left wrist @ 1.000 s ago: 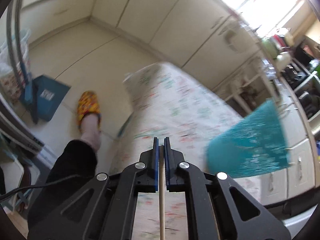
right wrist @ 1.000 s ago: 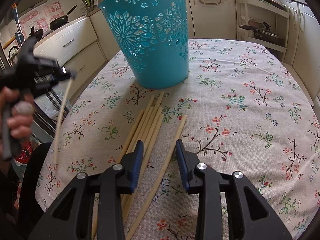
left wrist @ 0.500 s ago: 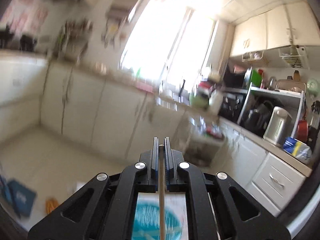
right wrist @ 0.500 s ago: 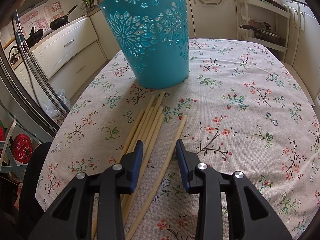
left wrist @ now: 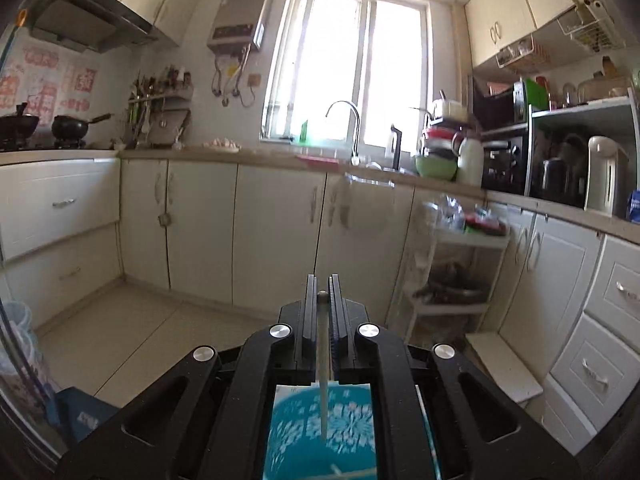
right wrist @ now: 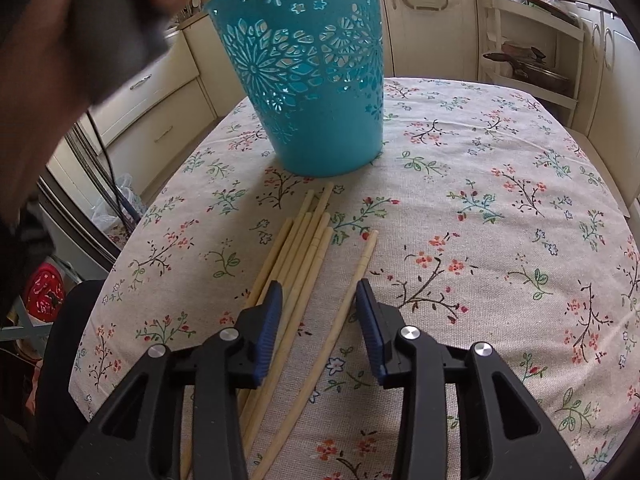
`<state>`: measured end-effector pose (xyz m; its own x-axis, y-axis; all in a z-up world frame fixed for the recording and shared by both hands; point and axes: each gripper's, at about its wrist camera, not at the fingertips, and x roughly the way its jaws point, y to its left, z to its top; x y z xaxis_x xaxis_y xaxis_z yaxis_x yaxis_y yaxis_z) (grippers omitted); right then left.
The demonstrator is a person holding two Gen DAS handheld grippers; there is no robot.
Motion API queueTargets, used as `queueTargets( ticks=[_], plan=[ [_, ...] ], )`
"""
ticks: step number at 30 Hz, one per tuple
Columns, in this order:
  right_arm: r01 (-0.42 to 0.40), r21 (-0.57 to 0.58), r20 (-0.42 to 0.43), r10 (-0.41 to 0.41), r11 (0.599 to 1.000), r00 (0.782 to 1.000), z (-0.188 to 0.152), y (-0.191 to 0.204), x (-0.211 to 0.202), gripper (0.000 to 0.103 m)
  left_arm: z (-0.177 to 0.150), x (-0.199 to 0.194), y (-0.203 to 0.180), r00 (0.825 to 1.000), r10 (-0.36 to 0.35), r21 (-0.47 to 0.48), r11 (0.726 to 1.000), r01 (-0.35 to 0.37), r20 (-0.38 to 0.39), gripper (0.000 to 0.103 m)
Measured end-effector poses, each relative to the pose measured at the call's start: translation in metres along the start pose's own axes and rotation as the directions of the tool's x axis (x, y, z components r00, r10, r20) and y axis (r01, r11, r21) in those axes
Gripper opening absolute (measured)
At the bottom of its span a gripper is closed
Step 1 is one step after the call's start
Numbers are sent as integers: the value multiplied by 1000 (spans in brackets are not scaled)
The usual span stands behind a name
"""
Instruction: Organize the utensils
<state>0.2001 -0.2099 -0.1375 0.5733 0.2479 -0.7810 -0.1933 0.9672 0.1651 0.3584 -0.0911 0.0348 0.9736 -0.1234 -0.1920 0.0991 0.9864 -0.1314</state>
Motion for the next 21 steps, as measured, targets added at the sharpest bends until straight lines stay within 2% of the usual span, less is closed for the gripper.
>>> queueTargets(
  ticks=[3,5,8,9,11,13,15,17,21],
  plan=[
    [-1,0,0,1,1000,1000,0,0,0,38,-13,-10,16,1000,5,-10,1000,-6,-16,18],
    [-5,6,1,5,1000,1000,0,-1,0,38,-18,-25,30,1000,18,-29,999,-18,-13,41],
    [-20,22,2,20,1000,1000,0,-4,0,38,-29,-52,52,999,50,-60,997,-49,3,55],
    [-25,30,2,25,999,1000,0,-5,0,38,-34,-59,59,998,59,-63,996,-59,1,57],
    [-28,44,3,28,999,1000,1,-6,-1,38,-52,-71,72,996,84,-58,995,-86,-25,69],
    [-13,44,2,13,999,1000,1,-5,-1,37,-73,-74,83,991,104,-53,993,-109,-85,75],
    [10,40,1,-10,999,1000,0,-3,-1,36,-99,-70,97,976,113,-50,991,-124,-184,75],
    [34,38,-3,-34,999,999,-1,-1,-3,33,-122,-63,107,957,109,-47,991,-126,-270,76],
    [72,69,-10,-72,995,997,-6,-2,-8,29,-152,-52,119,923,97,-60,990,-128,-373,81]
  ],
)
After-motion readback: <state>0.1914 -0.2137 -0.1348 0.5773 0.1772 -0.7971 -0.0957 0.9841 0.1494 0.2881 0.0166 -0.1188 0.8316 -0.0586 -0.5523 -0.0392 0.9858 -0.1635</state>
